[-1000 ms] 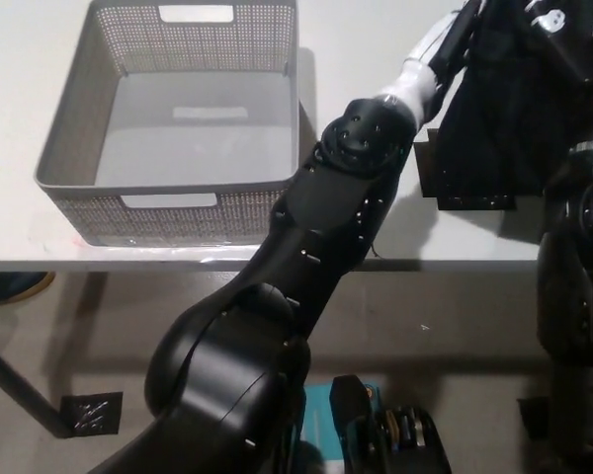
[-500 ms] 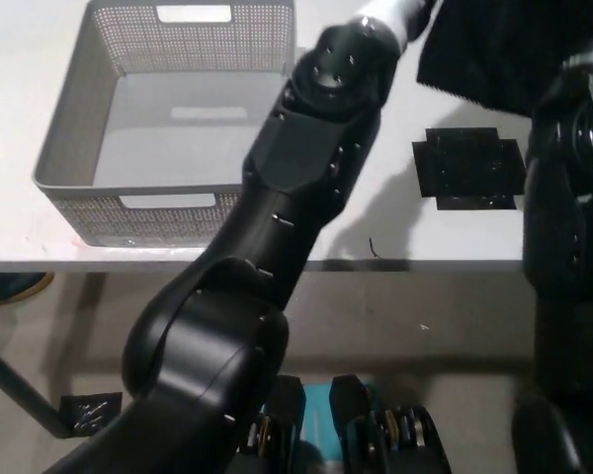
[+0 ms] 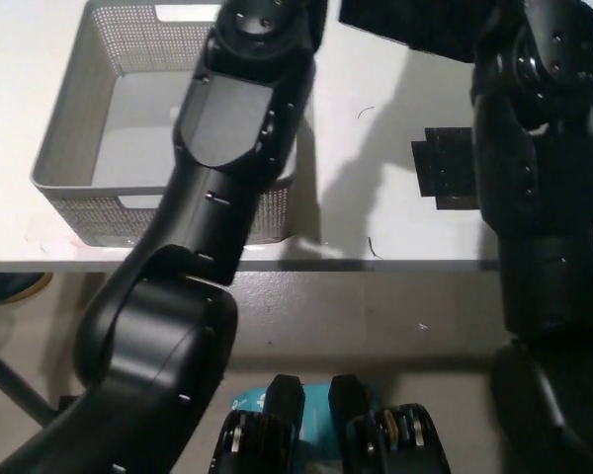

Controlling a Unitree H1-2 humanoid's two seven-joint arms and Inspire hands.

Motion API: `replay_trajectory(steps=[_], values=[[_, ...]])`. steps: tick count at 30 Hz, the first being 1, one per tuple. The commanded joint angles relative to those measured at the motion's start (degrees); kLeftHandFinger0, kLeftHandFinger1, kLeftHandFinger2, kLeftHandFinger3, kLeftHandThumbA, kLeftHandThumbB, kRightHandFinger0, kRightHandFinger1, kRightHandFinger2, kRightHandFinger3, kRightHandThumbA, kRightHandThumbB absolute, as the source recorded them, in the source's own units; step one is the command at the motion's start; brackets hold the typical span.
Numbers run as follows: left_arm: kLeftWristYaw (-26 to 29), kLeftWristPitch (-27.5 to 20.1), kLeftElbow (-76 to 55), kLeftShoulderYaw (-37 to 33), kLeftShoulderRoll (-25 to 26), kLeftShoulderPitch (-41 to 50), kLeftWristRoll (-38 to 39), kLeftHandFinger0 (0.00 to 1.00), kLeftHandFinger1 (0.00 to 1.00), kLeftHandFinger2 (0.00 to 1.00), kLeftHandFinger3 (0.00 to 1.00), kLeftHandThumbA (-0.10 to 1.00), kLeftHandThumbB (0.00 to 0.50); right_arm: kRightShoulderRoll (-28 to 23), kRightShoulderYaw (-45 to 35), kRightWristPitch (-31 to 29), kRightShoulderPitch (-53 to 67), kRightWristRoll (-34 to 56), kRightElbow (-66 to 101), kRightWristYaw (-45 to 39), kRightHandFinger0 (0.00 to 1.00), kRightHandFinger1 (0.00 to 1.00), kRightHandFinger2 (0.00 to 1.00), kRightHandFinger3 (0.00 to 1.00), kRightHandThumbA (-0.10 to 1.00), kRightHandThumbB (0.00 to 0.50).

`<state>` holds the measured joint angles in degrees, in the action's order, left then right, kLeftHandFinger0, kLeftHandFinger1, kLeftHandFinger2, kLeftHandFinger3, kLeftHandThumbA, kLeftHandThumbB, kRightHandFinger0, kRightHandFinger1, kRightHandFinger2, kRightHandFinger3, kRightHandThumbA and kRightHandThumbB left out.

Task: Use both hands to pick up a lunch bag on the right hand side and place it into a container on the left hand side

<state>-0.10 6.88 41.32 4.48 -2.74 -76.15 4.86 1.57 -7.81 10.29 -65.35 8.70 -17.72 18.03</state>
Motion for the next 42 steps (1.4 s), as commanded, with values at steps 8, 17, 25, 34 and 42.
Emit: replay_trajectory(steps=[8, 17, 25, 34, 42], values=[[-2.62, 2.91, -10.94, 2.32, 3.97, -0.37, 3.97, 1.0, 1.0, 1.0, 1.0, 1.0, 0.233, 6.49, 4.82, -3.6, -10.16, -0.04, -12.0, -5.36, 1.0, 1.0, 1.0, 1.0, 1.0, 0.076], [-0.88, 6.01, -20.0, 6.81, 6.24, 4.88, 6.15, 1.0, 1.0, 1.0, 1.0, 1.0, 0.207, 9.52, 7.5, -7.38, -14.55, -1.11, -21.87, -8.21, 1.0, 1.0, 1.0, 1.0, 1.0, 0.076], [1.38, 5.18, -24.09, 11.17, 8.04, 10.68, 6.79, 1.0, 1.0, 1.0, 1.0, 1.0, 0.209, 12.66, 8.88, -13.53, -17.86, -0.04, -34.45, -14.02, 1.0, 1.0, 1.0, 1.0, 1.0, 0.115], [0.28, 1.94, -21.94, 14.29, 8.44, 13.26, 9.15, 1.0, 1.0, 1.0, 1.0, 1.0, 0.16, 14.1, 7.72, -18.17, -20.2, 0.08, -44.78, -17.05, 1.0, 1.0, 1.0, 1.0, 1.0, 0.103], [0.69, 1.5, -16.72, 9.48, 9.0, 15.51, 3.28, 1.0, 1.0, 1.0, 1.0, 1.0, 0.188, 12.51, 5.63, -18.43, -17.34, 1.61, -48.43, -21.5, 1.0, 1.0, 1.0, 1.0, 1.0, 0.061]])
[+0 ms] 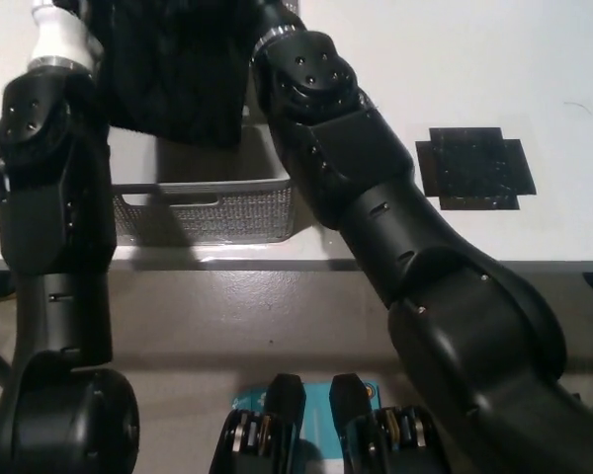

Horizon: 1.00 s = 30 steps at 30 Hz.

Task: Use both hands to pick up a lunch bag on the right hand side and place it into a container on the left hand side

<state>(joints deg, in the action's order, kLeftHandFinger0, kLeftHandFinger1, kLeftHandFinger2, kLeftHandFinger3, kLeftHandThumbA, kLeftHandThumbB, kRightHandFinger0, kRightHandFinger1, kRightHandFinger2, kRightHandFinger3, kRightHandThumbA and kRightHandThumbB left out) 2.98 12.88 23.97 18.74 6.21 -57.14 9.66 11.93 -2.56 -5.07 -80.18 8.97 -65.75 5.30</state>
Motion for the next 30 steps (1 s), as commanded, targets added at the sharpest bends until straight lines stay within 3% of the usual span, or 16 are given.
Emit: replay_trajectory(steps=[1, 3, 4, 6, 7, 9, 10, 11, 12, 13, 18, 19, 20, 24, 26, 30], values=[[-3.12, -3.65, 1.13, -6.27, 0.95, -3.23, -2.75, 1.0, 1.0, 1.0, 1.0, 1.0, 0.205, 1.52, 1.68, -3.1, -2.19, -0.43, -0.77, -8.3, 1.0, 1.0, 1.0, 1.0, 1.0, 0.084], [-6.38, -1.91, 2.62, -10.76, 3.66, -2.92, -5.6, 1.0, 1.0, 1.0, 1.0, 1.0, 0.202, -0.43, 4.96, -2.0, -0.64, -5.08, 0.39, -4.61, 1.0, 1.0, 1.0, 1.0, 1.0, 0.118], [-10.5, -3.39, 5.48, -17.91, 9.35, -2.84, -12.16, 1.0, 1.0, 1.0, 1.0, 1.0, 0.242, -4.13, 8.66, -0.66, 1.93, -10.5, 2.75, -0.2, 1.0, 1.0, 1.0, 1.0, 1.0, 0.127], [-13.5, -4.66, 7.79, -23.26, 14.24, -3.02, -15.78, 1.0, 1.0, 1.0, 1.0, 1.0, 0.264, -7.86, 11.44, 0.32, 3.97, -13.72, 4.69, 1.29, 1.0, 1.0, 1.0, 1.0, 1.0, 0.116], [-15.92, -5.5, 8.56, -26.05, 17.1, -3.14, -17.37, 1.0, 1.0, 1.0, 1.0, 1.0, 0.282, -10.04, 12.86, 1.78, 4.8, -15.27, 6.21, 1.0, 1.0, 1.0, 1.0, 1.0, 1.0, 0.084], [-23.39, -9.65, 9.35, -35.58, 26.67, -3.48, -25.08, 1.0, 1.0, 1.0, 1.0, 1.0, 0.318, -16.51, 16.2, 4.59, 7.48, -19.27, 10.4, -0.21, 1.0, 1.0, 1.0, 1.0, 0.76, 0.098], [-25.52, -10.88, 9.62, -38.4, 29.71, -3.67, -26.94, 1.0, 1.0, 1.0, 1.0, 1.0, 0.322, -18.73, 16.53, 3.65, 9.13, -20.0, 12.63, -0.16, 1.0, 1.0, 1.0, 1.0, 0.71, 0.138], [-26.95, -11.44, 9.92, -39.8, 31.43, -3.87, -27.36, 1.0, 1.0, 1.0, 1.0, 1.0, 0.324, -20.34, 16.37, 2.02, 10.56, -20.18, 14.49, 0.12, 1.0, 1.0, 1.0, 1.0, 0.72, 0.153], [-27.58, -14.59, 11.45, -40.63, 34.11, -4.28, -27.83, 1.0, 1.0, 1.0, 1.0, 1.0, 0.358, -22.75, 15.24, 0.55, 12.86, -20.08, 18.55, 0.51, 1.0, 1.0, 1.0, 1.0, 0.89, 0.208], [-27.3, -17.93, 13.41, -40.68, 36.61, -5.13, -26.92, 1.0, 1.0, 1.0, 1.0, 1.0, 0.353, -25.35, 13.73, 0.6, 15.46, -19.7, 24.62, 0.31, 1.0, 1.0, 1.0, 1.0, 1.0, 0.21], [-24.39, -19.16, 10.75, -35.79, 39.62, -4.65, -19.99, 1.0, 1.0, 1.0, 1.0, 1.0, 0.314, -27.95, 9.56, 3.63, 20.52, -15.99, 39.06, -1.82, 1.0, 1.0, 1.0, 1.0, 1.0, 0.191], [-23.86, -18.84, 9.38, -34.68, 39.34, -4.21, -18.76, 1.0, 1.0, 1.0, 1.0, 1.0, 0.325, -28.03, 9.27, 3.78, 21.46, -15.39, 40.91, -2.09, 1.0, 1.0, 1.0, 1.0, 1.0, 0.201], [-23.65, -17.76, 8.12, -34.13, 39.06, -4.02, -18.24, 1.0, 1.0, 1.0, 1.0, 1.0, 0.396, -28.25, 9.34, 3.93, 22.21, -15.41, 42.54, -2.41, 1.0, 1.0, 1.0, 1.0, 1.0, 0.186], [-23.87, -16.99, 4.38, -34.11, 38.6, -3.56, -18.32, 1.0, 1.0, 1.0, 1.0, 1.0, 0.398, -28.4, 9.92, 5.87, 24.27, -16.04, 46.72, -2.87, 1.0, 1.0, 1.0, 1.0, 1.0, 0.178], [-24.25, -17.64, 3.53, -34.52, 38.42, -3.62, -18.87, 1.0, 1.0, 1.0, 1.0, 1.0, 0.363, -28.45, 9.91, 6.04, 24.96, -15.81, 47.7, -3.17, 1.0, 1.0, 1.0, 1.0, 1.0, 0.175], [-24.98, -15.35, 0.71, -33.8, 37.65, -2.71, -18.62, 1.0, 1.0, 1.0, 1.0, 1.0, 0.384, -28.31, 9.36, 6.49, 26.58, -15.16, 49.02, -3.15, 1.0, 1.0, 1.0, 1.0, 1.0, 0.158]])
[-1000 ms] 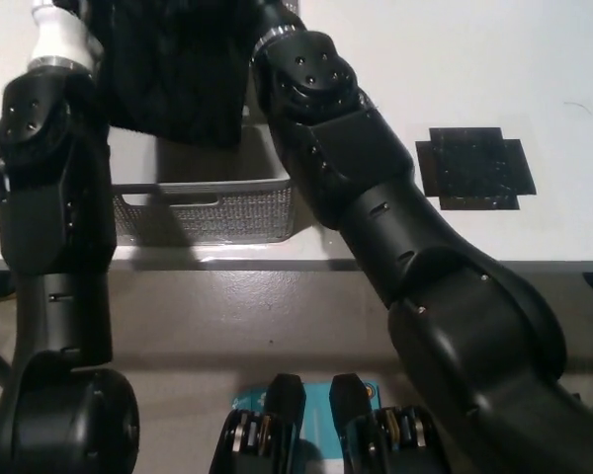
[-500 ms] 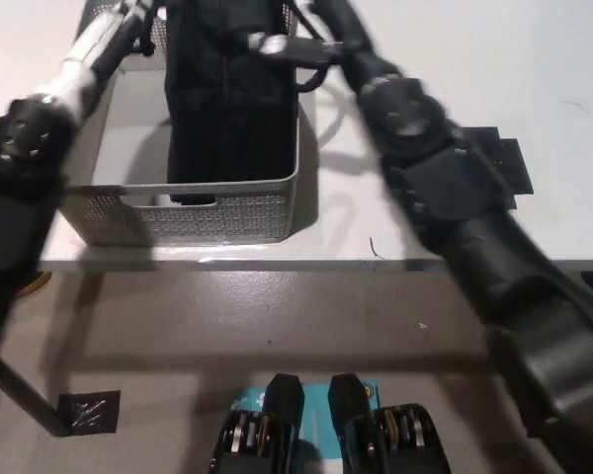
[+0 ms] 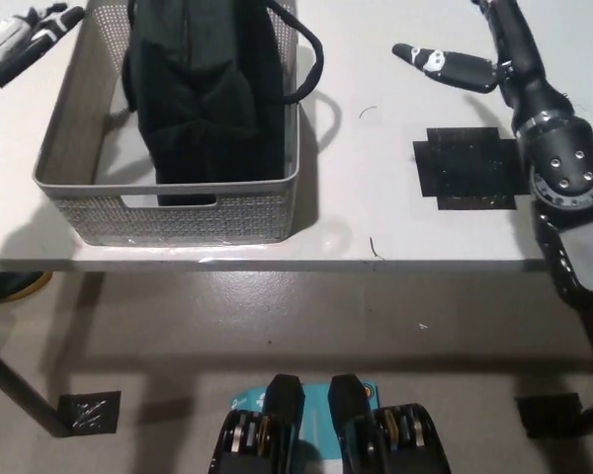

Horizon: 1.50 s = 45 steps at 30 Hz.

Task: Use both hands to pick up a lunch bag on the right hand side and place it into a container on the left hand side

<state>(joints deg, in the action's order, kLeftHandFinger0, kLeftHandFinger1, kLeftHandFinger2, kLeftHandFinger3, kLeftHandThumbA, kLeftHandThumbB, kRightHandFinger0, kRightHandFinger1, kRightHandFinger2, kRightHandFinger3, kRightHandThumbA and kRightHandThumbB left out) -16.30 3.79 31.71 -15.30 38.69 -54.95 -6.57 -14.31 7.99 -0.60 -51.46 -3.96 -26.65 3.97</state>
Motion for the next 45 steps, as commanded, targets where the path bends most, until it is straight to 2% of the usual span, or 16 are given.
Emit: replay_trajectory(steps=[1, 6, 7, 9, 14, 16, 21, 23, 24, 27, 32, 36, 39, 41, 43, 45], values=[[-5.93, -5.95, -7.52, 0.58, 5.08, -4.69, -2.37, 1.0, 1.0, 1.0, 1.0, 1.0, 0.381, -2.09, -1.4, 2.35, -1.8, -2.4, 10.33, -1.7, 1.0, 1.0, 1.0, 1.0, 1.0, 0.162], [-7.25, -4.07, -11.64, 3.21, 4.94, -1.95, -0.18, 1.0, 1.0, 1.0, 1.0, 1.0, 0.418, -2.16, -2.83, 2.95, 0.7, -1.94, 12.85, -1.75, 1.0, 1.0, 1.0, 1.0, 1.0, 0.167], [-6.96, -3.44, -13.91, 4.47, 4.92, -0.07, 0.83, 1.0, 1.0, 1.0, 1.0, 1.0, 0.436, -2.14, -3.23, 2.5, 1.59, -1.3, 13.8, -2.11, 1.0, 1.0, 1.0, 1.0, 1.0, 0.187], [-5.19, -2.77, -20.72, 7.75, 4.64, 5.17, 2.2, 1.0, 1.0, 1.0, 1.0, 1.0, 0.414, -1.43, -4.5, 0.95, 3.87, 0.94, 16.99, -2.76, 1.0, 1.0, 1.0, 1.0, 1.0, 0.251], [-0.87, -7.28, -32.61, 15.87, 0.01, 16.46, 6.32, 1.0, 1.0, 1.0, 1.0, 1.0, 0.351, 2.25, -7.64, -1.33, 11.8, 5.65, 28.34, -2.43, 1.0, 1.0, 1.0, 1.0, 1.0, 0.19], [0.61, -7.83, -38.5, 18.57, -3.31, 20.76, 8.84, 1.0, 1.0, 1.0, 1.0, 1.0, 0.37, 3.95, -8.49, -0.35, 16.3, 7.53, 35.22, -2.13, 1.0, 1.0, 1.0, 1.0, 1.0, 0.198], [2.41, -9.4, -52.55, 22.18, -10.4, 29.06, 13.68, 1.0, 1.0, 1.0, 1.0, 1.0, 0.302, 7.55, -8.05, -4.94, 25.39, 9.03, 46.06, -1.84, 1.0, 1.0, 1.0, 1.0, 1.0, 0.232], [2.14, -9.04, -56.85, 21.8, -13.17, 32.86, 15.28, 1.0, 1.0, 1.0, 1.0, 1.0, 0.34, 8.43, -7.41, -5.59, 30.09, 9.07, 51.36, -2.08, 1.0, 1.0, 1.0, 1.0, 1.0, 0.246], [1.88, -9.37, -57.84, 21.95, -13.67, 34.7, 15.29, 1.0, 1.0, 1.0, 1.0, 1.0, 0.336, 8.65, -6.98, -5.93, 31.43, 9.03, 52.65, -2.43, 1.0, 1.0, 1.0, 1.0, 1.0, 0.25], [1.18, -9.57, -61.07, 22.47, -15.56, 40.51, 14.53, 1.0, 1.0, 1.0, 1.0, 1.0, 0.315, 9.0, -6.48, -6.93, 36.53, 9.09, 55.71, -3.26, 1.0, 1.0, 1.0, 1.0, 1.0, 0.219], [0.09, -10.16, -62.42, 22.46, -17.55, 46.6, 15.57, 1.0, 1.0, 1.0, 1.0, 1.0, 0.337, 8.73, -6.52, -9.73, 43.16, 9.64, 56.67, -4.35, 1.0, 1.0, 1.0, 1.0, 1.0, 0.223], [-0.82, -10.91, -60.88, 21.83, -19.1, 51.63, 16.76, 1.0, 1.0, 1.0, 1.0, 1.0, 0.302, 9.61, -6.17, -14.35, 48.75, 10.9, 52.72, -4.86, 1.0, 1.0, 1.0, 1.0, 1.0, 0.248], [-1.75, -13.84, -55.29, 20.47, -20.43, 54.55, 16.03, 1.0, 1.0, 1.0, 1.0, 1.0, 0.276, 10.44, -5.61, -19.04, 51.85, 12.26, 46.89, -5.82, 1.0, 1.0, 1.0, 1.0, 1.0, 0.204], [-0.95, -14.88, -51.87, 19.94, -21.96, 55.12, 14.32, 1.0, 1.0, 1.0, 1.0, 1.0, 0.3, 11.09, -5.47, -20.29, 52.57, 13.59, 43.53, -6.31, 1.0, 1.0, 1.0, 1.0, 1.0, 0.227], [-0.61, -17.8, -47.47, 19.2, -23.1, 54.84, 12.77, 1.0, 1.0, 1.0, 1.0, 1.0, 0.278, 12.07, -5.28, -20.09, 52.93, 14.56, 39.74, -6.53, 1.0, 1.0, 1.0, 1.0, 1.0, 0.282], [-0.03, -21.12, -41.83, 18.29, -24.88, 54.33, 11.28, 1.0, 1.0, 1.0, 1.0, 1.0, 0.265, 12.92, -4.97, -21.91, 53.03, 14.99, 33.74, -7.33, 1.0, 1.0, 1.0, 1.0, 1.0, 0.276]])
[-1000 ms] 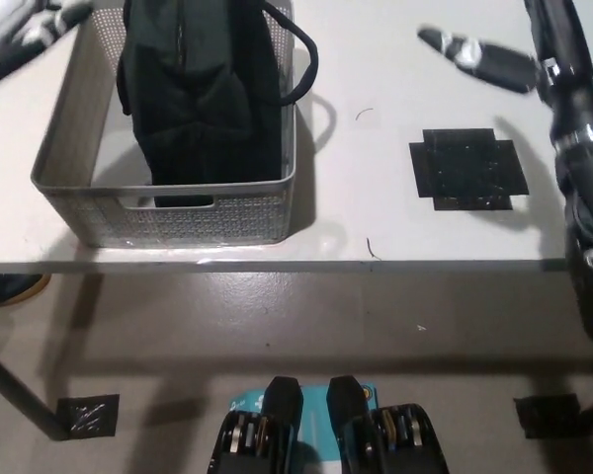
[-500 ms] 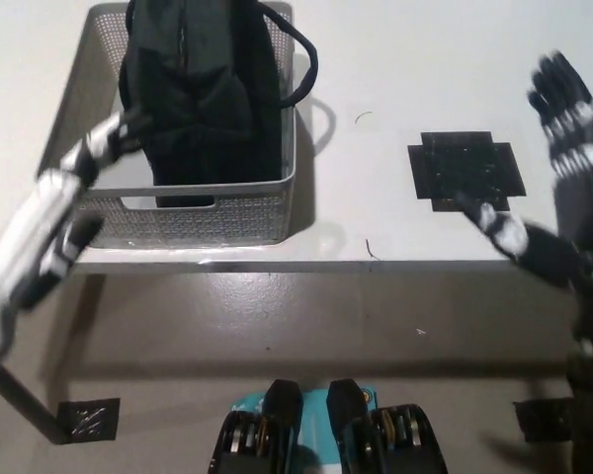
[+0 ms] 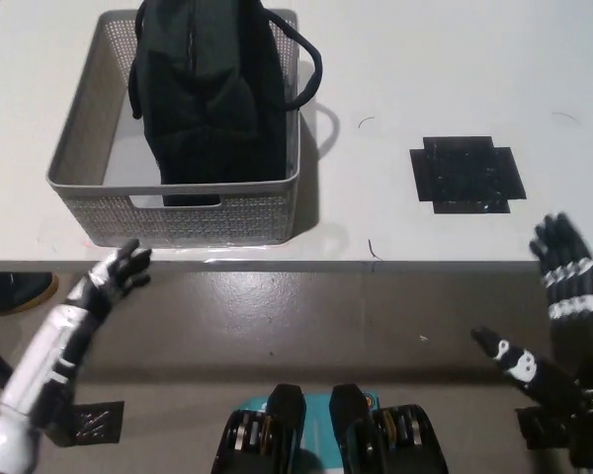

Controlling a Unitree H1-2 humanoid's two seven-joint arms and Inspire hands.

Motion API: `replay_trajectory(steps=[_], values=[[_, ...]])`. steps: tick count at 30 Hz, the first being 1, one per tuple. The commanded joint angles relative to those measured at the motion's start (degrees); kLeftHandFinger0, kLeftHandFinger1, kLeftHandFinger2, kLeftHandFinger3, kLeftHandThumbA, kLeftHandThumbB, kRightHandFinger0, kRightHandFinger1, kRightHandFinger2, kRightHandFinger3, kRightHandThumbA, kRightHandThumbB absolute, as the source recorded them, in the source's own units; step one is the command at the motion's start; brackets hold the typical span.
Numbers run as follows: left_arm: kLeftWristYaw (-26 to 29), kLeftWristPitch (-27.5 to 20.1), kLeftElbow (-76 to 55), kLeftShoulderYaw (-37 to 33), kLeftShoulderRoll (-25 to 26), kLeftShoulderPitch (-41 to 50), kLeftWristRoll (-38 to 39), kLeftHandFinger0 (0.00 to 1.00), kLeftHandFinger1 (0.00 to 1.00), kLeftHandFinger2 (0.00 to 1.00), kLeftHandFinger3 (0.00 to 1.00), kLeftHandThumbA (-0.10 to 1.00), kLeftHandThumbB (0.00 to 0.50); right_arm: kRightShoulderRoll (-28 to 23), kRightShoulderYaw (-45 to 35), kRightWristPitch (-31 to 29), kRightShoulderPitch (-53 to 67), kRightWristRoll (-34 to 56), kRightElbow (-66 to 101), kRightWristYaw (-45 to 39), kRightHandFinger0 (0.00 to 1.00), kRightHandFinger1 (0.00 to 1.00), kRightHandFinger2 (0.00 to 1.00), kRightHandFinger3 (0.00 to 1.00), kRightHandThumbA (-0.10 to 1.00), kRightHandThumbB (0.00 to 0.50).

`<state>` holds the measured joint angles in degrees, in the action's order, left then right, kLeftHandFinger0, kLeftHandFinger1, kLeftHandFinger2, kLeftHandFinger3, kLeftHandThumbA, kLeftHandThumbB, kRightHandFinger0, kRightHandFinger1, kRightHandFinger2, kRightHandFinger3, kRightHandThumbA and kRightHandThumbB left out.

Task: Use both hands to pick up a lunch bag on the right hand side and place it into a container on the left hand side

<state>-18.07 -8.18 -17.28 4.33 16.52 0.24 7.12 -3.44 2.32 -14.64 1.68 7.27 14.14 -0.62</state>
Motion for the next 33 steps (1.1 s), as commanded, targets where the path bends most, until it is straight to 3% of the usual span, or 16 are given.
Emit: replay_trajectory(steps=[1, 3, 7, 14, 33], values=[[2.11, -9.55, 9.12, -1.48, -3.41, -1.11, -2.54, 1.0, 1.0, 1.0, 1.0, 1.0, 0.256, 2.5, 0.59, -8.75, -0.52, 3.78, -9.67, -2.79, 1.0, 1.0, 1.0, 1.0, 1.0, 0.275], [2.41, -10.86, 12.66, -1.42, -4.61, -1.43, -2.23, 1.0, 1.0, 1.0, 1.0, 1.0, 0.24, 3.28, 0.19, -9.16, -1.11, 3.54, -13.6, -2.57, 1.0, 1.0, 1.0, 1.0, 1.0, 0.283], [3.24, -12.44, 18.17, -0.33, -5.88, -1.3, -2.06, 1.0, 1.0, 1.0, 1.0, 1.0, 0.206, 4.58, -0.68, -12.28, -2.7, -0.54, -22.59, -1.9, 1.0, 1.0, 1.0, 1.0, 1.0, 0.215], [3.89, -15.64, 23.1, 0.35, -5.75, -2.44, -2.94, 1.0, 1.0, 1.0, 1.0, 1.0, 0.185, 4.66, -1.67, -12.28, -5.47, -3.72, -25.09, -0.8, 1.0, 1.0, 1.0, 1.0, 1.0, 0.212], [4.65, -14.53, 23.01, 0.04, -5.15, -3.8, -3.43, 1.0, 1.0, 1.0, 1.0, 1.0, 0.16, 4.78, -3.11, -12.28, -6.71, -4.09, -25.04, -1.0, 1.0, 1.0, 1.0, 1.0, 1.0, 0.208]])
